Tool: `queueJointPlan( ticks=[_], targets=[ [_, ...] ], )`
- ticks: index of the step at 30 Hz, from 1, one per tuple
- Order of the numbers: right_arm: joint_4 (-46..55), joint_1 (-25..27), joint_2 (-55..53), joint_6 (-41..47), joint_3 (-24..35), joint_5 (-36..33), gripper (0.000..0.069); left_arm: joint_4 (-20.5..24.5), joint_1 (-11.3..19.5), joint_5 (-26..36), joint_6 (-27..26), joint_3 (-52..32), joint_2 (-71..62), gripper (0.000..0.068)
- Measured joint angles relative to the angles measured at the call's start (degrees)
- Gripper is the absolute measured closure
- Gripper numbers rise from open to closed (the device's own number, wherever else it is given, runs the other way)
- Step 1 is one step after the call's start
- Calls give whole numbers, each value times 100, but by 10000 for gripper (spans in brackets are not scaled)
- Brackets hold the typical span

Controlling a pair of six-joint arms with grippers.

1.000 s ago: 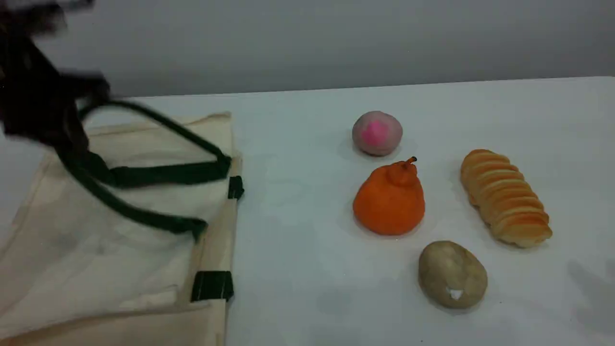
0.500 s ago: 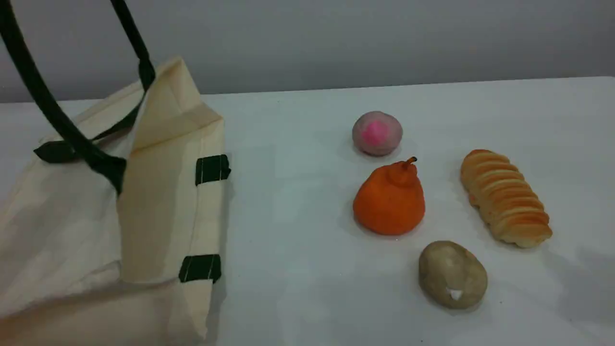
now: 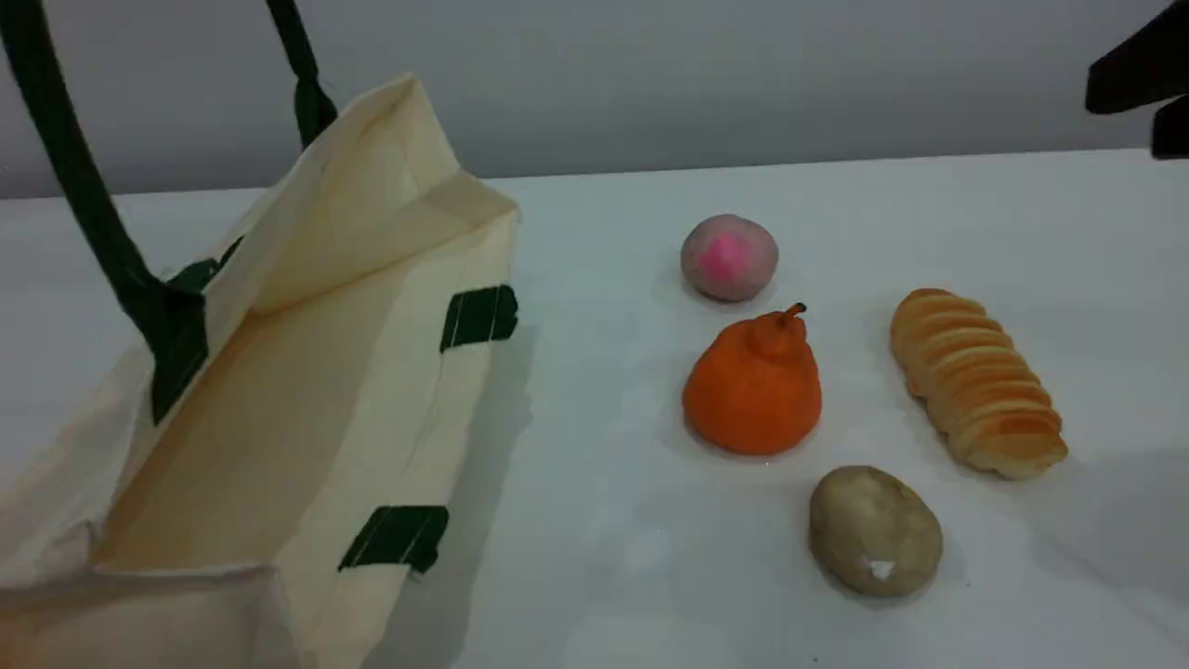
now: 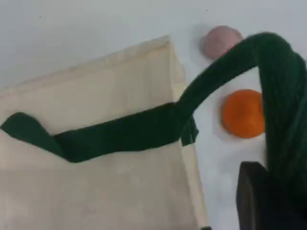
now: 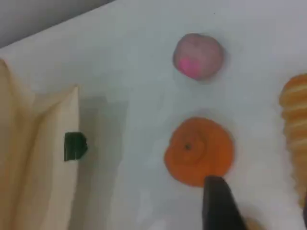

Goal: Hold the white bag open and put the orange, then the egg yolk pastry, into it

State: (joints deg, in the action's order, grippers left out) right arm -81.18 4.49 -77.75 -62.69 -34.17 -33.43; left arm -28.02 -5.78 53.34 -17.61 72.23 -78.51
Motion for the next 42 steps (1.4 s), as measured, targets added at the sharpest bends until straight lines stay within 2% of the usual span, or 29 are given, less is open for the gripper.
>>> queueJointPlan(
  ticks=[3,7,9,17,24,28,42],
  targets=[
    [-222,0,-123,-222,0,-57,355,-29,-255,129,-85,0,0,610],
    [-307,-40,-242,-393,0,-99,355,187,-664,233,-142,0,0,610],
    [-343,-178,-309,-460,0,4,355,277,-758,262,-124,27,0,610],
    [-1081,-1363,-751,-1043,-14,1109,355,266,-758,525,-56,526,0,610],
    [-1599,-2161,-1428,-1621,-512,1728,355,310,-758,526,-5,527,-12,610],
    [-1594,-2174,-1878,-1708,-833,1871,355,316,-758,526,-5,527,-12,610],
    [-1660,-2174,-3144,-1855,-1605,1134,355,419,-753,514,5,522,-12,610]
  ],
)
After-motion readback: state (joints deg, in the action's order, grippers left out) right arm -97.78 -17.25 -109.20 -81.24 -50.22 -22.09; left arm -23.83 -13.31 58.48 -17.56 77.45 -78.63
